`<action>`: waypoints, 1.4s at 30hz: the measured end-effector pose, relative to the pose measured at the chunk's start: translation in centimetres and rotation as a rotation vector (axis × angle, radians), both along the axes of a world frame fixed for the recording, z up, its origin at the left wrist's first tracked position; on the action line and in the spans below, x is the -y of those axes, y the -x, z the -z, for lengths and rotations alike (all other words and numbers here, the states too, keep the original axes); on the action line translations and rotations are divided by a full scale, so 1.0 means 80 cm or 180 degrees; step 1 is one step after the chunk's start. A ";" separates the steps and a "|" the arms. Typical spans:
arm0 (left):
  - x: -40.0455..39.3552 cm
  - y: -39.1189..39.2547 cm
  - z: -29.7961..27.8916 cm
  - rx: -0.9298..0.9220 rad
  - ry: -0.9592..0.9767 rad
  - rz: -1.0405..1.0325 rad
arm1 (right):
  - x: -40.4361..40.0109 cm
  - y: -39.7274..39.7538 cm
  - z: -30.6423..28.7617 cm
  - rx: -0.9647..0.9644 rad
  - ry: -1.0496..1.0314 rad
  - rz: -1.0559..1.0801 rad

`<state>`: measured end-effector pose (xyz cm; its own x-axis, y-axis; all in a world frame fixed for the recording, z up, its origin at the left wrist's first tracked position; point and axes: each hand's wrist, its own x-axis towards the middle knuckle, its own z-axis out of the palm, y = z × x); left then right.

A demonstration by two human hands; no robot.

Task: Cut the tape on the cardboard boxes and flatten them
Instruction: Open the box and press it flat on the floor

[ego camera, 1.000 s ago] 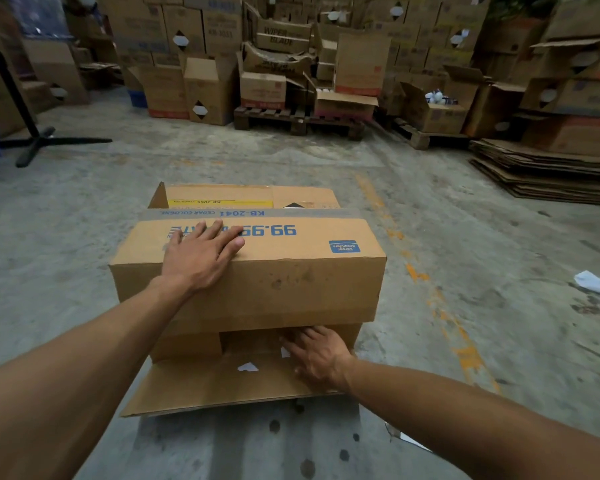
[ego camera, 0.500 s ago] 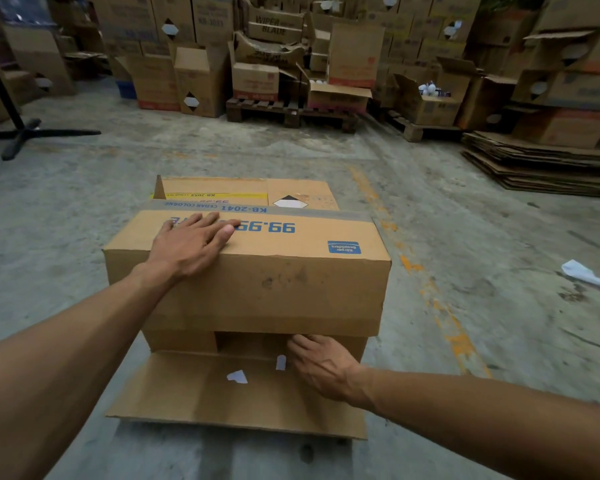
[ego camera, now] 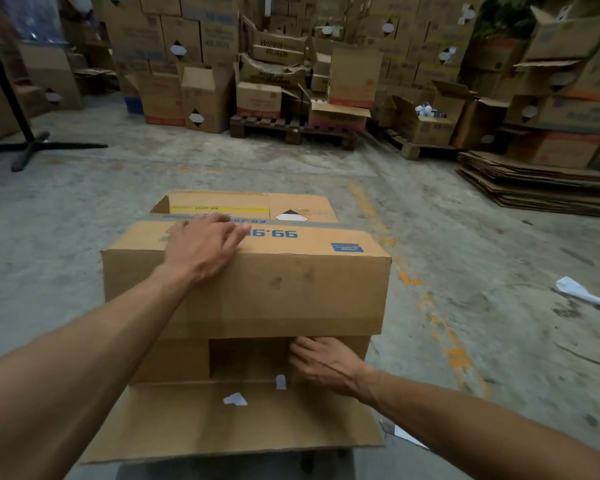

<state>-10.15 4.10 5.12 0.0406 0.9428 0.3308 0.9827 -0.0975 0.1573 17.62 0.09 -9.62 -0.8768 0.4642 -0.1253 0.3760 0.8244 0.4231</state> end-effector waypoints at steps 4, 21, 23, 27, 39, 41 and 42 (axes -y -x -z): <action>0.031 -0.012 0.039 -0.0796 -0.0922 0.1308 | -0.023 0.008 -0.024 -0.0039 -0.0050 0.0253; 0.091 0.007 0.079 -0.3175 -0.0425 0.2087 | -0.017 0.025 -0.001 -0.0082 -0.0158 0.0704; 0.091 0.008 0.065 -0.3006 -0.0712 0.2159 | -0.024 0.022 0.000 0.0216 -0.0081 0.0741; 0.095 0.014 0.032 -0.2474 -0.0976 0.2230 | -0.035 0.020 -0.003 0.0329 -0.0191 0.0742; 0.095 0.011 -0.090 -0.1977 0.0342 0.1922 | 0.000 -0.028 -0.049 0.0062 -0.0414 -0.0312; 0.097 0.007 -0.097 -0.1811 0.0295 0.1948 | 0.012 -0.048 -0.057 -0.0130 -0.0236 -0.0432; 0.097 0.005 -0.102 -0.1653 0.0216 0.2044 | 0.018 -0.059 -0.060 -0.0202 -0.0128 -0.0400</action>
<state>-10.55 -3.68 13.26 0.7098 0.7014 0.0647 0.6883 -0.6711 -0.2754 22.33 -1.39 -4.82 -0.9339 0.3538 -0.0512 0.2979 0.8494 0.4355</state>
